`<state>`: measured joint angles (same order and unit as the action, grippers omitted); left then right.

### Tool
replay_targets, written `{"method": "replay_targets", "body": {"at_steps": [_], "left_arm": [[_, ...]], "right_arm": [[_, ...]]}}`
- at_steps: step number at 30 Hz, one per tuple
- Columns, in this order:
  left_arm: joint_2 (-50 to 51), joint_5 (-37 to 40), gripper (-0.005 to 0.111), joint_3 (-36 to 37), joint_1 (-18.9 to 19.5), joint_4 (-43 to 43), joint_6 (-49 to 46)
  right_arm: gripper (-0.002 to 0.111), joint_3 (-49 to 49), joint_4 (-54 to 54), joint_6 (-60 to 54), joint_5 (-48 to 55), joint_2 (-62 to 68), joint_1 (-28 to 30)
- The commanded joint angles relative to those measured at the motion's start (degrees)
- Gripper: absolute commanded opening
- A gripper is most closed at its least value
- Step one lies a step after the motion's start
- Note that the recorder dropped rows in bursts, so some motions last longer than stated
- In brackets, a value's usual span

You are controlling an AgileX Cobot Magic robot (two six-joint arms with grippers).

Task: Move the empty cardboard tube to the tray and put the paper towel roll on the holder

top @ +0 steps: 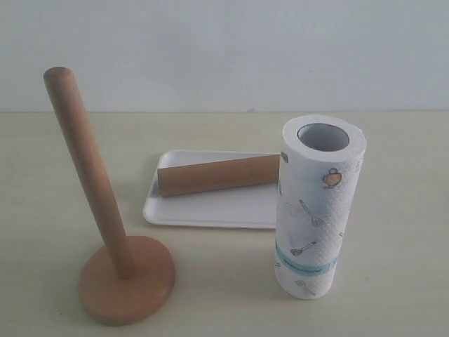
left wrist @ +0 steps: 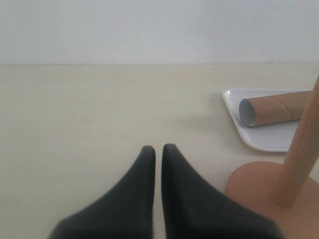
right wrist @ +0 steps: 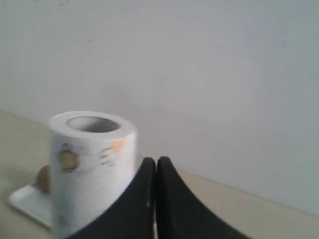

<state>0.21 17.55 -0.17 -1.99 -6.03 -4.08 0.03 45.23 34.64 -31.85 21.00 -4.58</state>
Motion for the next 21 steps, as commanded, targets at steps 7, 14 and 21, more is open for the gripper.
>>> {"method": "replay_targets", "body": {"at_steps": [7,14,21], "left_arm": [[-0.21,-0.04,0.004,0.17,0.20,0.05,-0.33],[-0.21,-0.04,0.004,0.17,0.20,0.05,-0.33],[-0.21,-0.04,0.004,0.17,0.20,0.05,-0.33]], "right_arm": [[0.000,-0.03,12.52,15.56,-10.16,3.62,-0.07],[0.000,-0.03,12.13,18.56,-10.28,3.62,-0.07],[0.000,-0.03,14.60,21.48,-6.98,3.62,-0.07]]}}
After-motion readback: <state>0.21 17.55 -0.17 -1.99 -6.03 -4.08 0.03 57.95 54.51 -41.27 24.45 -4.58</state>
